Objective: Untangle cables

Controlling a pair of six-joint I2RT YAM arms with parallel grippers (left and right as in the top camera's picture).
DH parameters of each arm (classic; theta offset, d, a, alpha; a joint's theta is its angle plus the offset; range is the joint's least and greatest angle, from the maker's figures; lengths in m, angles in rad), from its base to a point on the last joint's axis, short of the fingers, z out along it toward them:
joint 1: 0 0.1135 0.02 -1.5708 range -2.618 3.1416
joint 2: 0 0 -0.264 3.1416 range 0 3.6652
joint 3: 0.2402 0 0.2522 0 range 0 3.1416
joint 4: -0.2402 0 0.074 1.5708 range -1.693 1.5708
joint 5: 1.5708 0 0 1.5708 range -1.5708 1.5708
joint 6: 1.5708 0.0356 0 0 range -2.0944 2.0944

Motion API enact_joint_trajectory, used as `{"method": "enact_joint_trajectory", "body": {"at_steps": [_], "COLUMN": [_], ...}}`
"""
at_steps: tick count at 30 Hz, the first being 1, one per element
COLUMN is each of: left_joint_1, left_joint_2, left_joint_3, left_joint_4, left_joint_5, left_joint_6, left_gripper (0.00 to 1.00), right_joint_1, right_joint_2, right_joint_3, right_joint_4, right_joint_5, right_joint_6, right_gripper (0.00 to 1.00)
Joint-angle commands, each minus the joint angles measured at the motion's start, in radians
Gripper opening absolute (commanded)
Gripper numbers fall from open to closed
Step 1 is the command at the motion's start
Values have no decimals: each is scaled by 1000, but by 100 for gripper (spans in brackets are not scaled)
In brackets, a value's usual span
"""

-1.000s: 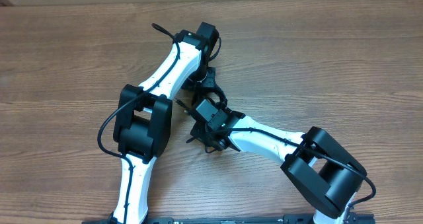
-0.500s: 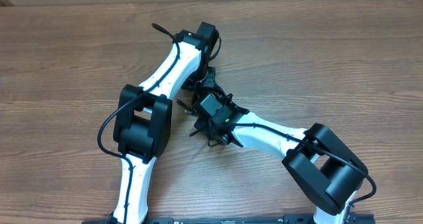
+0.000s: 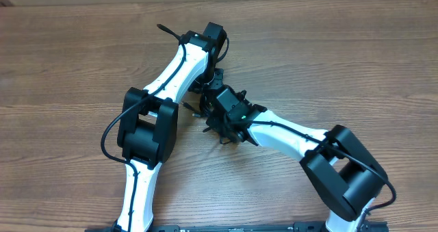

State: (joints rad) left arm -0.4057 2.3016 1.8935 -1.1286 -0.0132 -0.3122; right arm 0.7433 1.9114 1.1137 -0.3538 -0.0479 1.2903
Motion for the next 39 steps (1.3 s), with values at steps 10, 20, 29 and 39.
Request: {"method": "enact_joint_trajectory", "body": {"at_steps": [10,20,29,39], "left_joint_1": [0,-2,-2,-2], "left_joint_2": [-7,-7,-7,-7], "left_joint_3": [7,7,7,7], "left_joint_4": [-12,-10,-10,-16], "left_joint_5": [-2,-2,-2,-1], "left_joint_6": [2,2,2,2], "left_gripper": [6,5,5,5], "right_joint_1": [-93,-238,-243,-240], "right_joint_2": [-73,-172,-162,-85], "right_joint_3": [0,0,0,0], "right_joint_4": [55,8,-41,32], "right_joint_5": [39,-126,-130,-272], "right_joint_6": [-122,-283,-470,-664], "right_gripper": [4,4,16,23]}}
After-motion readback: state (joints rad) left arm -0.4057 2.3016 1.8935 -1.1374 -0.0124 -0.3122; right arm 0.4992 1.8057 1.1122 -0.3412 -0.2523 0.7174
